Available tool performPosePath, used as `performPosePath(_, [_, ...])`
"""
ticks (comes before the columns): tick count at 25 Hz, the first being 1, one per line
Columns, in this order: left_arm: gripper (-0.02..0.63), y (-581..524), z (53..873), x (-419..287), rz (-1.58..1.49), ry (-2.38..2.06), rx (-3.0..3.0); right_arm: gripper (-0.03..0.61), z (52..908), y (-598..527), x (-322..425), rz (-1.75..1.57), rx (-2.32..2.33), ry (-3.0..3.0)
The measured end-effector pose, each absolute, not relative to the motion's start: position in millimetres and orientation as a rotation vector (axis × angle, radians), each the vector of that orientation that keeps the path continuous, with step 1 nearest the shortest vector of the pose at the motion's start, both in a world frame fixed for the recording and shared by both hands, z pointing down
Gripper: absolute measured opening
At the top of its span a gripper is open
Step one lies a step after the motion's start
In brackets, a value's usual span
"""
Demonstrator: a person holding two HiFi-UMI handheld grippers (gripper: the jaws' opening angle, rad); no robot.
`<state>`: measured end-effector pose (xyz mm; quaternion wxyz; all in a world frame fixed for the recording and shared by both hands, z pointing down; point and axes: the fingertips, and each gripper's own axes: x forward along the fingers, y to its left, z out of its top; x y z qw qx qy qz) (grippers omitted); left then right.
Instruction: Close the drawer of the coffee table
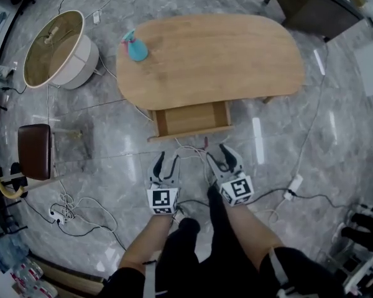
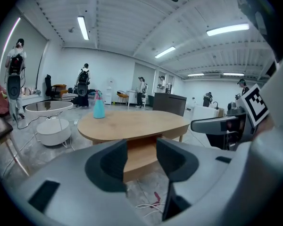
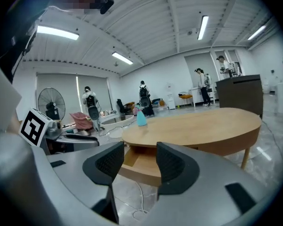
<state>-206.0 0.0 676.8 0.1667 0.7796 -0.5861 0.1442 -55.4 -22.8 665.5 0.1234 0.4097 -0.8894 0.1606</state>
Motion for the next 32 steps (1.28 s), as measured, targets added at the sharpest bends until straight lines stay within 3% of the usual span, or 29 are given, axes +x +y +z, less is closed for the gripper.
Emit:
performPosePath(17, [0.184,-31.2,844.4,-188.6,0.520,-1.635,2.150,0.195,838.0,-48.9,-63.4,0.558,0.961,-2.514])
performPosePath(32, [0.190,-59.5,851.9,-198.5,0.376,-1.709,2.060,0.193,854.1,-81.2,-72.4,0.631,0.996,-2.569])
